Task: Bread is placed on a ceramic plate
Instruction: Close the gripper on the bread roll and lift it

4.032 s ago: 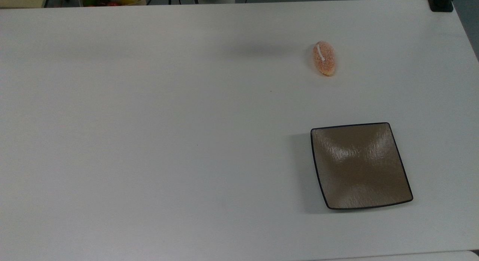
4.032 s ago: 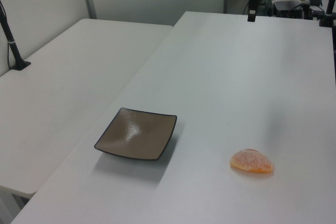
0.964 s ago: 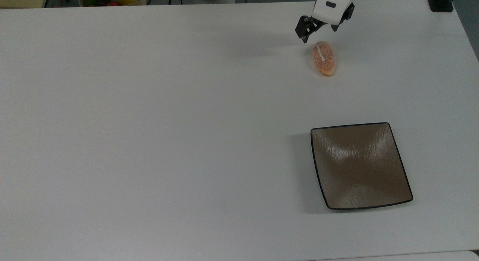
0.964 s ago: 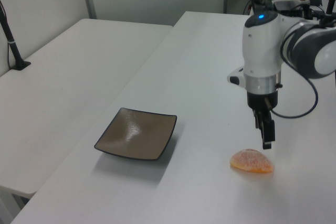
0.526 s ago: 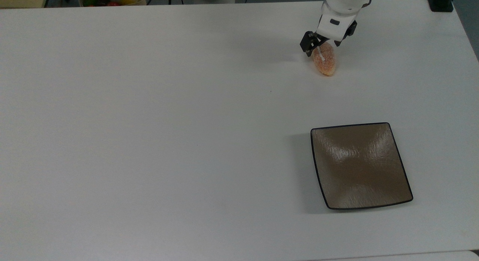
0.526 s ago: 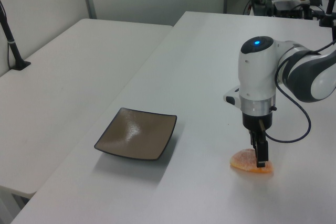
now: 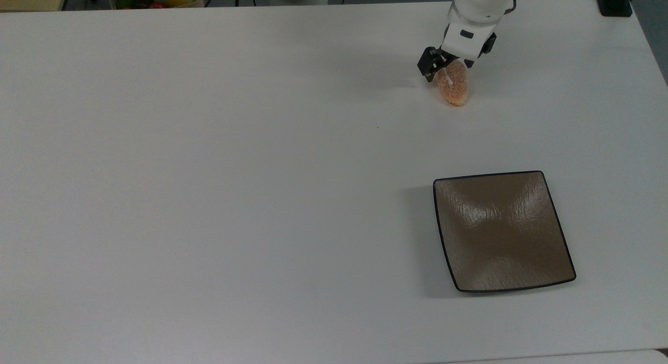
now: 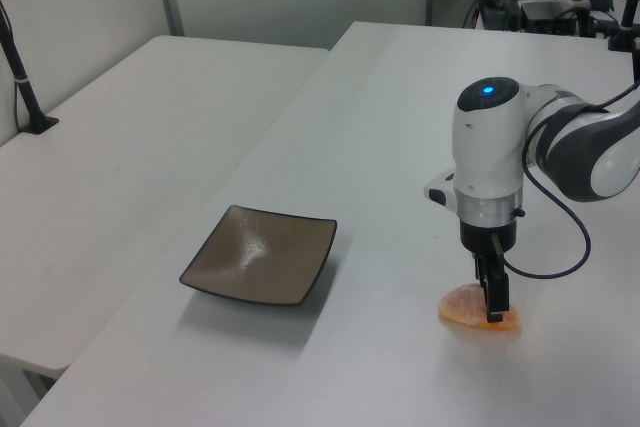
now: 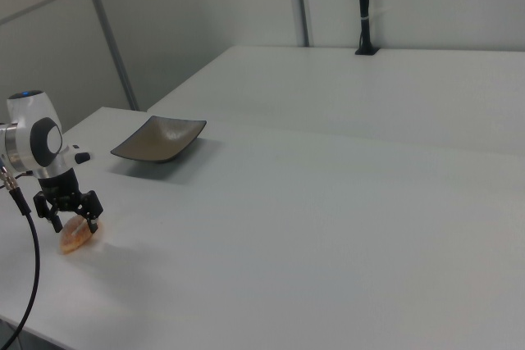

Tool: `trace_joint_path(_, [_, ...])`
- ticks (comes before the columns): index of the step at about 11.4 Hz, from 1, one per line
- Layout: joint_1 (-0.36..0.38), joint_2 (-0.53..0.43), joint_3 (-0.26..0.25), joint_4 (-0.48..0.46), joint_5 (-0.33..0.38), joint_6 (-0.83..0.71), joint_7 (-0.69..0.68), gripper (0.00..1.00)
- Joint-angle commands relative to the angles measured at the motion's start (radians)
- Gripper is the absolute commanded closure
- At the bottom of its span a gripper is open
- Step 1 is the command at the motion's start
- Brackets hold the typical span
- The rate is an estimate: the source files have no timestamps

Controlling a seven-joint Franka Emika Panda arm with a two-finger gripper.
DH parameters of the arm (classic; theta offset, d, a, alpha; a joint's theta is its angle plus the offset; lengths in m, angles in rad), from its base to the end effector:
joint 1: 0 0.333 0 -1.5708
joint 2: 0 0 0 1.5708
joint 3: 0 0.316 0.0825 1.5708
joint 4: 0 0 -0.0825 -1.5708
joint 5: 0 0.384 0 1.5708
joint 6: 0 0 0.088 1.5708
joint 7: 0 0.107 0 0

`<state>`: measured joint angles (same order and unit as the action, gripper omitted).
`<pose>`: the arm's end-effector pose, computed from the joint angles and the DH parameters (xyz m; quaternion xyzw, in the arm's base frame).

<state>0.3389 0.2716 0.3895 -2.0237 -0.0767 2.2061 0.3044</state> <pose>0.4424 0.3828 0.3194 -0.9727 -0.2289 0.0395 0.0019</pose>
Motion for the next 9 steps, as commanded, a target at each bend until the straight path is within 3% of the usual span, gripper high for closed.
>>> trace_joint_path(1, [0.009,0.015,-0.001,0.002,-0.025,0.014,0.03,0.29])
trace_joint_path(3, [0.009,0.015,-0.001,0.002,-0.023,0.009,0.03,0.68])
trace_joint_path(9, [-0.004,-0.023,0.0,0.031,-0.023,-0.026,0.025,0.72])
